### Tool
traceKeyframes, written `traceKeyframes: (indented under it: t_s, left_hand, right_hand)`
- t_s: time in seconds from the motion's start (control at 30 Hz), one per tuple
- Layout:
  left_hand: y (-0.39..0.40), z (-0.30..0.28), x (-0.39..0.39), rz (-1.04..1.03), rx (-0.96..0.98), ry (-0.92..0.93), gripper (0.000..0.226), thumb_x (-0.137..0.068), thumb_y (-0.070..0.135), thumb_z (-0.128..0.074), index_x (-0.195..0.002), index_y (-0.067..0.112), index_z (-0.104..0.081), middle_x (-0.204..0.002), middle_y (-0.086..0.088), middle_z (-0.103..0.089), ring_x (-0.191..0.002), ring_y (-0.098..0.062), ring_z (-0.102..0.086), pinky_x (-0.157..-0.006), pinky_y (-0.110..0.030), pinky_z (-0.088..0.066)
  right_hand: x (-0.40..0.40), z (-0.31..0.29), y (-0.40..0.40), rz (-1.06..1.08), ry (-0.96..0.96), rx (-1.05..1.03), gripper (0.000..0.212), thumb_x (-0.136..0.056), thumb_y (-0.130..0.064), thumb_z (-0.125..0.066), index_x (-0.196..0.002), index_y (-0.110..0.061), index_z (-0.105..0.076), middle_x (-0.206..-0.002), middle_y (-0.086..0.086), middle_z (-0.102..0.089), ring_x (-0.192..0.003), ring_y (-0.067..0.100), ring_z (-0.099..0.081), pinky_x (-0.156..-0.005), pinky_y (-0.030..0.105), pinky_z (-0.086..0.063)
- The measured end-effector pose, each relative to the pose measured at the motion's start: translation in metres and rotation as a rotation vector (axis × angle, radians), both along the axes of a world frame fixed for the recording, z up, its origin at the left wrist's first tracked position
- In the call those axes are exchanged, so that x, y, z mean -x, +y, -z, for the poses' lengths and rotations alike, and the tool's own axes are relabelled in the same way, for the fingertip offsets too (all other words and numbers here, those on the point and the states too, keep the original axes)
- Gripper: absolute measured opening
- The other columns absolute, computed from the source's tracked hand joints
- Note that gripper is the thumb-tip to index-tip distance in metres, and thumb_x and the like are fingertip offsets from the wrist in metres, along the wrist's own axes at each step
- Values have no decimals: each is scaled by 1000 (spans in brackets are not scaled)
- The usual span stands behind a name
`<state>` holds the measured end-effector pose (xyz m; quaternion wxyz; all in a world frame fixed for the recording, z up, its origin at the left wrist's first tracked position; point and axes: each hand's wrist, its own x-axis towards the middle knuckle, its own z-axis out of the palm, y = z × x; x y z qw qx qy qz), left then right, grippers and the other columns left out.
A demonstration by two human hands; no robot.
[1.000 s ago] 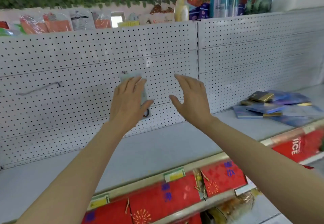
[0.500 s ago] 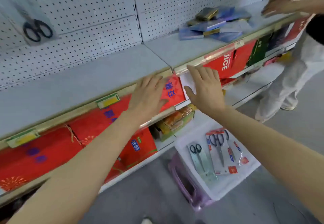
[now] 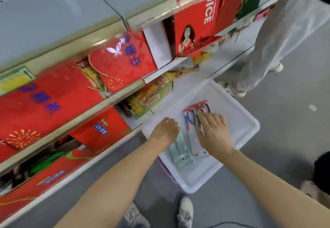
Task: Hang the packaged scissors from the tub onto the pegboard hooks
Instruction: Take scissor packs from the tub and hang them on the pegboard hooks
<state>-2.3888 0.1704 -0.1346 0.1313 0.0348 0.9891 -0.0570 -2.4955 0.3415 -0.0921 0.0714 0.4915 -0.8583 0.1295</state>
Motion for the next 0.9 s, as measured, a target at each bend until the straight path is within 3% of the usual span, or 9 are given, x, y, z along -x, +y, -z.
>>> traceKeyframes:
  t_s: [0.1, 0.17, 0.23, 0.37, 0.47, 0.53, 0.7, 0.8, 0.9]
  left_hand:
    - [11, 54, 17, 119, -3, -190, 28, -87, 9, -44, -93, 11, -72, -97, -6, -69, -97, -28, -64, -89, -35, -49]
    - [11, 84, 26, 159, 18, -223, 40, -77, 10, -35, -68, 16, -74, -71, -2, -70, -70, -22, -66, -69, -29, -54]
    - [7, 124, 28, 249, 17, -179, 37, -75, 11, -37, -65, 15, -73, -66, -2, -68, -63, -22, -66, -62, -27, -54]
    - [5, 152, 31, 316, 73, -109, 45, -78, 19, -35, -86, 20, -79, -91, -6, -76, -81, -24, -72, -73, -34, -57]
    - [7, 152, 38, 423, 69, -42, 19, -74, 9, -62, -89, 14, -73, -81, -5, -67, -72, -25, -62, -76, -36, -46]
    - [7, 146, 42, 457, 95, -58, 28, -70, 7, -72, -97, 13, -66, -84, -3, -61, -76, -24, -57, -75, -35, -43]
    - [-11, 101, 44, 264, -32, -74, 30, -86, 3, -54, -114, 12, -57, -107, -7, -62, -101, -30, -58, -77, -38, -41]
    - [-27, 63, 44, -30, -239, -74, 25, -86, 9, -62, -110, 16, -59, -105, -2, -63, -99, -26, -61, -63, -32, -34]
    - [-37, 26, 39, -431, -414, 69, 24, -90, 21, -65, -113, 17, -61, -102, -3, -69, -94, -28, -66, -65, -33, -42]
  right_hand:
    - [0, 30, 13, -1, -20, -47, 55, -71, -15, -75, -121, 1, -62, -106, 14, -67, -94, 37, -62, -87, 47, -47]
    - [-1, 46, 22, -7, -13, -69, 54, -69, -14, -78, -119, 0, -64, -105, 13, -67, -93, 36, -63, -87, 44, -45]
    - [0, 62, 31, -9, -10, -90, 53, -67, -13, -78, -117, 0, -65, -103, 12, -67, -90, 35, -63, -86, 40, -39]
    - [0, 86, 46, -15, -32, -172, 58, -66, -14, -79, -120, 0, -64, -106, 11, -68, -91, 34, -63, -87, 38, -32]
    - [1, 95, 51, -13, -59, -193, 59, -66, -15, -81, -120, -1, -64, -105, 10, -68, -91, 33, -63, -90, 40, -37]
    - [3, 99, 53, -24, -63, -209, 59, -65, -15, -82, -119, -1, -64, -103, 10, -68, -89, 32, -63, -90, 41, -39]
    - [17, 101, 56, -74, -83, -258, 55, -65, -8, -81, -117, -1, -66, -100, 10, -69, -86, 33, -65, -80, 43, -51]
    - [28, 104, 55, -199, -57, -309, 47, -59, 9, -72, -105, -2, -69, -91, 9, -69, -78, 33, -65, -72, 40, -54]
    - [33, 117, 46, -446, 15, -502, 43, -60, 9, -57, -99, -3, -69, -84, 9, -66, -75, 31, -63, -70, 40, -55]
